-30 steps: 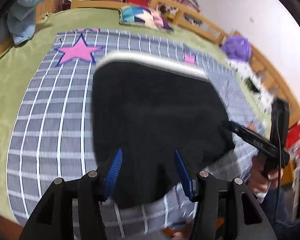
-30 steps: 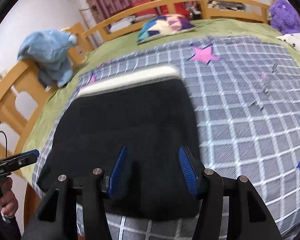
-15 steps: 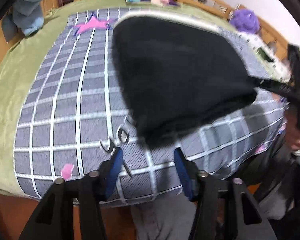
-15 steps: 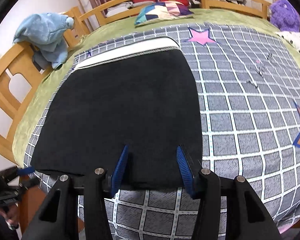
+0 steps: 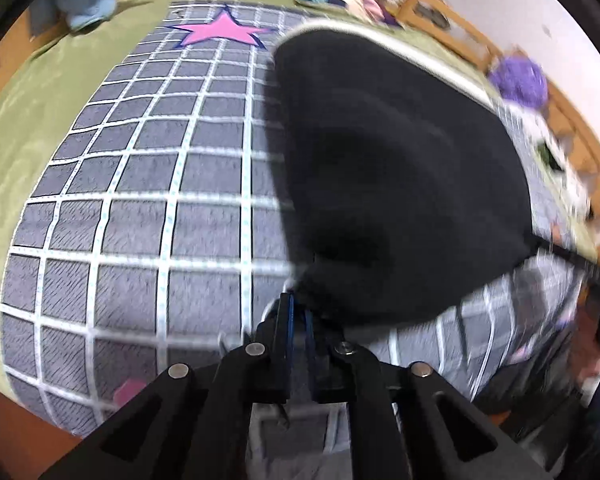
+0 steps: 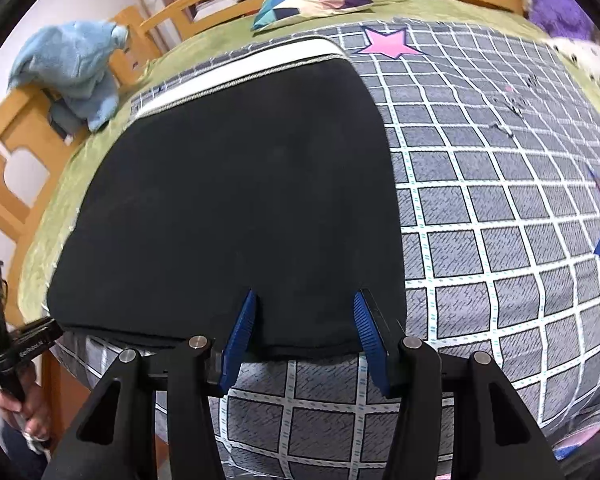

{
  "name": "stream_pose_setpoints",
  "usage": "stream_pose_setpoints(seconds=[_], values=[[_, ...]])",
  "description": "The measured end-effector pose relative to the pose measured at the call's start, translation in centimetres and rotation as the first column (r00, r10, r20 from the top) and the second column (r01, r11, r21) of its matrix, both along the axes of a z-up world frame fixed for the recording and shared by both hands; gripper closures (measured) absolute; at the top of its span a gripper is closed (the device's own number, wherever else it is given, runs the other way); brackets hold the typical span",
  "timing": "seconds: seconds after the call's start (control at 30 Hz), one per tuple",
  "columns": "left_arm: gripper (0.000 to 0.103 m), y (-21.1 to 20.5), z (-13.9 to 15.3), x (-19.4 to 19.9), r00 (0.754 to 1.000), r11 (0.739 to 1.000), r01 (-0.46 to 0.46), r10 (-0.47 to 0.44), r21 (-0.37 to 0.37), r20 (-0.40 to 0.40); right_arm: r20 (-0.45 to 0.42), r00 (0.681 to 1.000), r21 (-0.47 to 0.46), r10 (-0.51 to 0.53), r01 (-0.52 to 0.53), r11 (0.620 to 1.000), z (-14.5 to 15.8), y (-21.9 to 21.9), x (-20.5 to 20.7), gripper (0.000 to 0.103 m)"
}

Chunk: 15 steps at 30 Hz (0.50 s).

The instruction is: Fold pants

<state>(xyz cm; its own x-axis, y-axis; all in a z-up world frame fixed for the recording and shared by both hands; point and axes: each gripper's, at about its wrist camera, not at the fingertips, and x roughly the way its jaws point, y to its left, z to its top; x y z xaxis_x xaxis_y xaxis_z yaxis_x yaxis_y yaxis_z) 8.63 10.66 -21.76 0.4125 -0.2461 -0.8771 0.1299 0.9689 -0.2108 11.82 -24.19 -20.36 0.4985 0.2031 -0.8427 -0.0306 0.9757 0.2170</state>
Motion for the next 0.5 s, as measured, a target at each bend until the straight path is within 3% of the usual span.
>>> stream_pose_setpoints(seconds=[0.13, 0.23, 0.33, 0.43, 0.5], values=[[0.088, 1.2, 1.7, -1.7, 0.999, 0.999, -0.032, 0.032, 0.024, 0.014, 0.053, 0.999, 0.043, 0.013, -0.015, 0.999, 1.7, -0.9, -0.4, 0.052], [0.088, 1.7, 4.3, -2.2, 0.995, 0.998, -0.04, 0.045, -0.052, 0.092, 0.116, 0.993, 0.062, 0.011, -0.019, 0.998, 2.5, -1.2, -0.5, 0.052], [0.088, -0.1, 6.4, -0.9, 0.99, 0.991, -0.001, 0.02, -0.133, 0.139, 0.091, 0.995, 0.042, 0.031, -0.035, 0.999, 0.9, -0.4, 0.3, 0.052], [0.086, -2.9, 4.8, 1.3, 0.995, 0.998, 0.002, 0.004, -0.056, 0.104, 0.036, 0.998, -0.036, 0.043, -0.042, 0.998, -1.6, 0.5, 0.8, 0.051], [0.086, -3.7, 3.3, 1.8, 0.996, 1.0, -0.008, 0.007, 0.003, 0.093, 0.05, 0.996, -0.075, 0.077, -0.073, 0.995, -1.4, 0.9, 0.6, 0.051]])
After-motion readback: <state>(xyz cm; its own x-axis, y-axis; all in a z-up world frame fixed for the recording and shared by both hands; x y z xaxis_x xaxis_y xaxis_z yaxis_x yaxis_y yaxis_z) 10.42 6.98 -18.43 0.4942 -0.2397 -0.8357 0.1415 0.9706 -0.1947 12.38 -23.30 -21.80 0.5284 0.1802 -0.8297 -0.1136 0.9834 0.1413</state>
